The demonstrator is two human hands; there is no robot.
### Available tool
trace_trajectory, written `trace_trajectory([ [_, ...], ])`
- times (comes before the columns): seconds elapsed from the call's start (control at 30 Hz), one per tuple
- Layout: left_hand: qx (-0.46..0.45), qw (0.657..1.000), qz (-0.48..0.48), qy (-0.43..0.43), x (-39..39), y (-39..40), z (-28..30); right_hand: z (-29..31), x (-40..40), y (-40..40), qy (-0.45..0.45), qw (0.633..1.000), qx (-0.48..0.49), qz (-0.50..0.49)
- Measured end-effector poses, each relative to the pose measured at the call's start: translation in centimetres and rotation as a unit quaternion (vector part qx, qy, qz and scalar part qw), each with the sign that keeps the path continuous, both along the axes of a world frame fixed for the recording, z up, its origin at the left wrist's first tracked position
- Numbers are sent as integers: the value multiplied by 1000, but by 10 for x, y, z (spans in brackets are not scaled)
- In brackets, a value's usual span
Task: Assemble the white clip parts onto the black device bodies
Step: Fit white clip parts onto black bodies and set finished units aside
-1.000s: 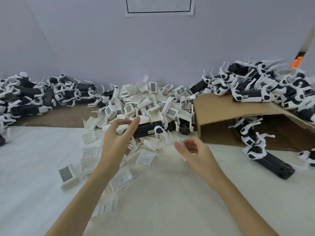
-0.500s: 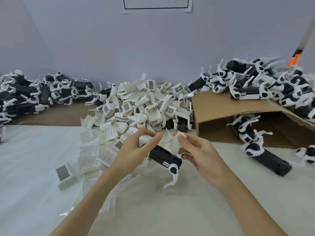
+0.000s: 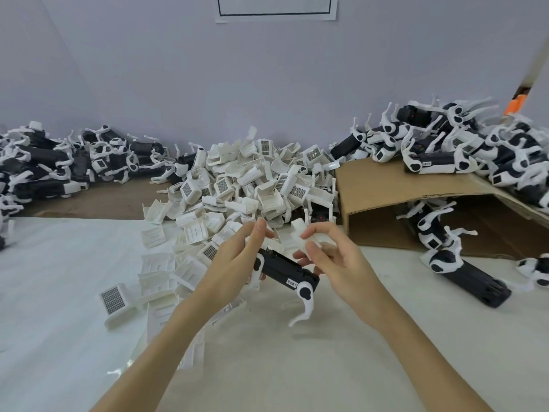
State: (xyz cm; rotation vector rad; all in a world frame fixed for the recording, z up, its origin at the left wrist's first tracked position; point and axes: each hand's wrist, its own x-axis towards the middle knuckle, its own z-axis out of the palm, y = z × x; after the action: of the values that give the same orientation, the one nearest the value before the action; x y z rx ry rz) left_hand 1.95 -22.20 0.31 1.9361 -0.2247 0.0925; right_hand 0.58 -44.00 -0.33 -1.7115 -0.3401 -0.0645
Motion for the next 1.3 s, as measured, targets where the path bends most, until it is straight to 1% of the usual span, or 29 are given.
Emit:
trace_trajectory([
  [0.1,-3,1000,2,0,0,-1,-1,-5,-1,6,-24,999,-21,19],
  [0.2,-2,1000,13,0,0,-1,0,-5,-4,11,-11,999,-27,41],
  [0.23,-1,1000,18,1,0,-2,1,-5,-4,11,-8,998,-41,45],
  [0.3,-1,1000,25,3,0,-2,1,-6,-4,11,-14,994,-98,46],
  [0.37,-1,1000,30,4,0,-2,2,-9,-7,13,-36,988,-145,33],
  [0.47,-10,999,41,13,2,-2,0,-12,-10,20,-84,980,-179,10],
  [0.6,-15,999,45,15,4,-2,-2,-19,-8,26,-151,949,-275,-40],
  [0.7,-3,999,45,0,4,-2,-3,-21,-7,28,-197,927,-309,-77],
  [0.77,11,999,46,-25,4,-1,-3,-21,-7,29,-207,926,-305,-85],
  [0.83,43,997,29,-59,4,0,-3,-21,-7,28,-206,930,-286,-106],
  [0.9,85,992,-11,-87,4,1,-2,-20,-7,26,-186,937,-266,-131],
  [0.97,109,986,-72,-102,4,4,-2,-18,-6,22,-156,947,-240,-142],
  [1.03,136,975,-110,-134,4,6,-2,-16,-4,17,-141,956,-210,-149],
  [1.1,143,970,-113,-158,3,4,-3,-14,-3,15,-144,957,-192,-160],
  [1.2,143,968,-90,-187,1,2,-4,-13,-3,15,-178,948,-202,-167],
  [1.3,161,959,-80,-218,0,1,-5,-14,-2,14,-204,942,-211,-163],
])
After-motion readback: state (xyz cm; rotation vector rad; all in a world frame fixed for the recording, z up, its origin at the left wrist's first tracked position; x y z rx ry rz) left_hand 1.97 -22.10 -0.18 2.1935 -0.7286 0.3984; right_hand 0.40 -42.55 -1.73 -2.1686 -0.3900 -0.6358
